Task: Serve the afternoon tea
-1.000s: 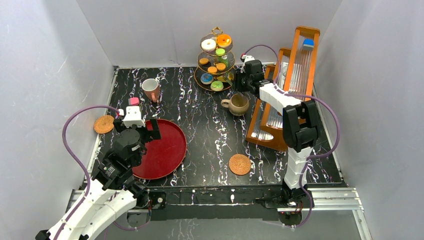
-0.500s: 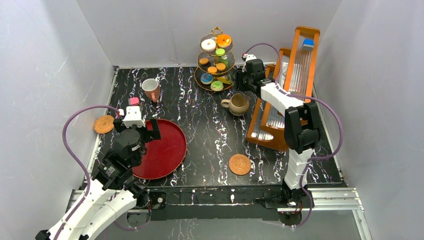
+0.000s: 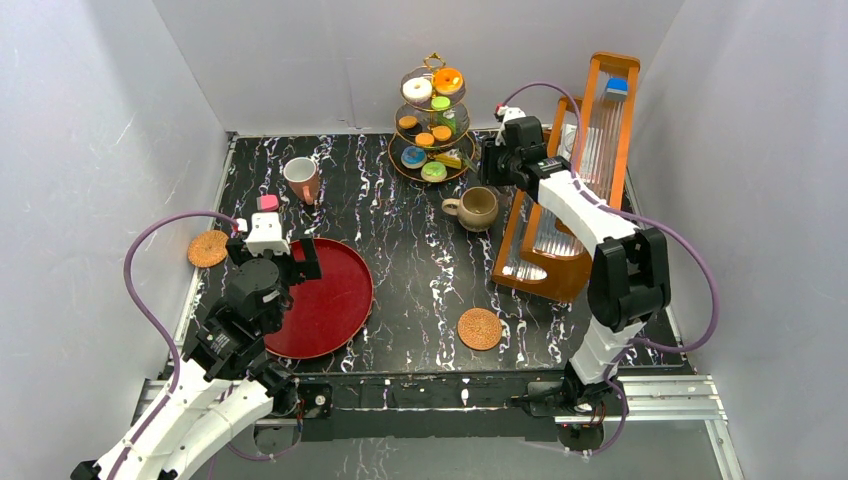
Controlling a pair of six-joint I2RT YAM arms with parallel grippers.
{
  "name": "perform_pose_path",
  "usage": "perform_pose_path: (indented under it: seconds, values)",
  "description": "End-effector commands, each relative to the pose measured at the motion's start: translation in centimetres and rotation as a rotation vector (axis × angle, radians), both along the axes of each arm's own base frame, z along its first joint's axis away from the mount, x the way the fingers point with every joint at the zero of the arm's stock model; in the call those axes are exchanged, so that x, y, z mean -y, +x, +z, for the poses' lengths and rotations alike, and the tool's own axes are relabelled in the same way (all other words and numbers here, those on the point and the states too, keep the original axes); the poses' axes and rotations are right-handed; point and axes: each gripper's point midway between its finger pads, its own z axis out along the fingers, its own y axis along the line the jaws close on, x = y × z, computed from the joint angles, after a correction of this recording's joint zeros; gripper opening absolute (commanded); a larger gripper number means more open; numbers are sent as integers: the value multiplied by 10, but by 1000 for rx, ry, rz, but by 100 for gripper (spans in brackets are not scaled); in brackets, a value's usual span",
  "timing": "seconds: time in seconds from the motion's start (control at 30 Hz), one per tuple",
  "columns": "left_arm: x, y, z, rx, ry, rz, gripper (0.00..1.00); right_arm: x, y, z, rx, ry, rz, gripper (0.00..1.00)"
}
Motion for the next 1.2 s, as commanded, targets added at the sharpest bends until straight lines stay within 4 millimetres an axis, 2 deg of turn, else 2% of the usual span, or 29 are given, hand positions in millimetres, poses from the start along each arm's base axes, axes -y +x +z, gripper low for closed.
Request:
perform_pose_path:
  seconds: [0.0,0.23,0.37,0.53,0.63,0.83,1.17]
  values:
    - [-1,1,5,25,-10,11,92,5,-17,35,57,32,8,49]
    - [-6,-2,8,41,-22,28,92,-5,-54,54,47,111,72,47]
    - [-9,-5,10,54,-35,34,92,-11,-76,57,46,123,102,47]
    - [-16,-6,14,65,-37,69,92,-34,-104,67,57,143,163,48]
    - [-18,-8,15,72,-40,79,92,-59,-122,76,80,181,227,47]
    - [-30,-10,19,90,-31,140,93,-129,-167,83,165,243,408,46]
    - [-44,-17,24,120,-49,203,92,-233,-214,43,171,221,637,46]
